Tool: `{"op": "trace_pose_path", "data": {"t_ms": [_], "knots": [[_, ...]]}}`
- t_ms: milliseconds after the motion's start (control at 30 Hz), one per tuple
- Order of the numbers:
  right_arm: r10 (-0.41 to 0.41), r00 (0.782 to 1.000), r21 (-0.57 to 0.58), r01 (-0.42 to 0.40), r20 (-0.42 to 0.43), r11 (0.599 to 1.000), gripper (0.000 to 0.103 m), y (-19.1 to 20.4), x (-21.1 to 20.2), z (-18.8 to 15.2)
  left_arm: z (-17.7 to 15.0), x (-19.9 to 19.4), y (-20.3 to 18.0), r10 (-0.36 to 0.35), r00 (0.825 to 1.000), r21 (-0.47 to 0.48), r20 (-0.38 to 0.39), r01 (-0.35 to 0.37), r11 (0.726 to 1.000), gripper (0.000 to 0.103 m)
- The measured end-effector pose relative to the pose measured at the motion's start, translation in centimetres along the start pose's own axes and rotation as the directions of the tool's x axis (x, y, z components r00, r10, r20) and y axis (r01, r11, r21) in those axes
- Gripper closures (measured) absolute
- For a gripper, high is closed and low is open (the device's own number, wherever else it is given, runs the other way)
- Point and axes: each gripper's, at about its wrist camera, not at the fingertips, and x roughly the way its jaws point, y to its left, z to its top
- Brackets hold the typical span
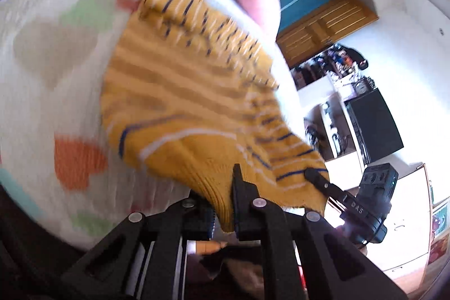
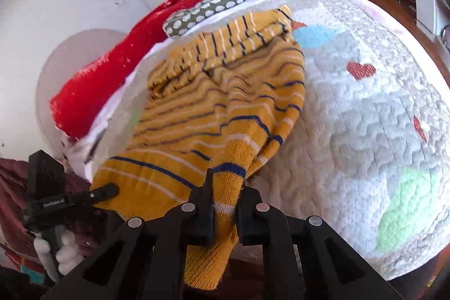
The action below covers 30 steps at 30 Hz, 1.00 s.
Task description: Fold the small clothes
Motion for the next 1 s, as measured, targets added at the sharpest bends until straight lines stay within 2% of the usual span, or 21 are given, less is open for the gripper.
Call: {"op": "trace_pose_path", "data": {"t_ms": [100, 200, 333, 467, 500, 533, 567, 600, 633, 700, 800, 833, 867, 900, 1000], "knots": [[0.074, 0.997, -0.010, -0.074, 0.038, 0.997, 0.091, 1.6, 0.1, 4.0, 5.3, 0.4, -1.7, 0.020, 0.996, 0.040, 0.082, -0.023, 0.999, 0.094], [0.110, 0.991, -0.023, -0.108, 0.076, 0.994, 0.091, 2.9, 1.4, 9.2, 10.9, 2.5, -3.0, 0.077, 0.989, 0.084, 0.123, -0.088, 0.993, 0.094], [0.102, 0.991, -0.014, -0.102, 0.089, 0.995, 0.091, 3.7, 5.5, 17.0, 18.1, 6.6, -3.5, 0.136, 0.984, 0.084, 0.116, -0.147, 0.986, 0.094], [0.046, 0.997, 0.038, -0.048, 0.063, 0.998, 0.090, 2.7, 12.1, 24.0, 24.8, 11.9, -2.4, 0.231, 0.968, 0.088, 0.101, -0.240, 0.967, 0.094], [0.041, 0.998, 0.066, -0.044, 0.046, 0.997, 0.087, 2.0, 14.2, 25.4, 25.9, 13.2, -1.6, 0.247, 0.965, 0.069, 0.087, -0.253, 0.965, 0.091], [0.023, 0.999, 0.104, -0.027, 0.032, 0.994, 0.087, 1.0, 16.1, 26.6, 27.0, 14.5, -0.3, 0.256, 0.964, 0.037, 0.067, -0.259, 0.965, 0.089], [0.005, 1.000, 0.149, -0.008, 0.018, 0.989, 0.073, -0.1, 17.9, 27.6, 27.8, 15.6, 1.2, 0.245, 0.969, -0.010, 0.034, -0.244, 0.970, 0.086], [-0.001, 1.000, 0.187, 0.001, 0.000, 0.982, 0.054, -1.3, 19.5, 28.3, 28.5, 16.3, 2.4, 0.213, 0.977, -0.055, 0.006, -0.212, 0.976, 0.083], [-0.006, 1.000, 0.221, 0.009, -0.017, 0.975, 0.048, -2.4, 20.9, 29.0, 29.0, 16.7, 3.4, 0.171, 0.985, -0.101, -0.012, -0.171, 0.980, 0.081], [0.019, 1.000, 0.312, -0.015, -0.012, 0.950, 0.047, -4.8, 22.6, 29.4, 29.6, 16.6, 5.0, 0.092, 0.996, -0.169, -0.013, -0.093, 0.981, 0.073], [0.087, 0.996, 0.416, -0.091, 0.029, 0.905, 0.044, -7.2, 23.0, 29.6, 29.8, 15.7, 5.3, 0.066, 0.998, -0.176, 0.015, -0.062, 0.982, 0.062], [0.084, 0.995, 0.425, -0.099, 0.053, 0.900, 0.042, -7.6, 22.7, 29.8, 29.8, 15.3, 5.2, 0.067, 0.997, -0.173, 0.029, -0.061, 0.983, 0.059], [0.068, 0.995, 0.428, -0.094, 0.078, 0.899, 0.031, -8.0, 22.2, 30.2, 29.9, 14.8, 5.1, 0.065, 0.997, -0.176, 0.046, -0.056, 0.983, 0.052], [0.043, 0.994, 0.433, -0.083, 0.101, 0.898, 0.023, -8.3, 21.6, 30.4, 30.2, 14.4, 5.2, 0.060, 0.996, -0.184, 0.060, -0.049, 0.982, 0.048], [-0.025, 0.989, 0.447, -0.043, 0.145, 0.893, 0.022, -9.2, 19.8, 31.2, 30.9, 13.3, 5.2, 0.095, 0.992, -0.192, 0.081, -0.078, 0.978, 0.048]]}}
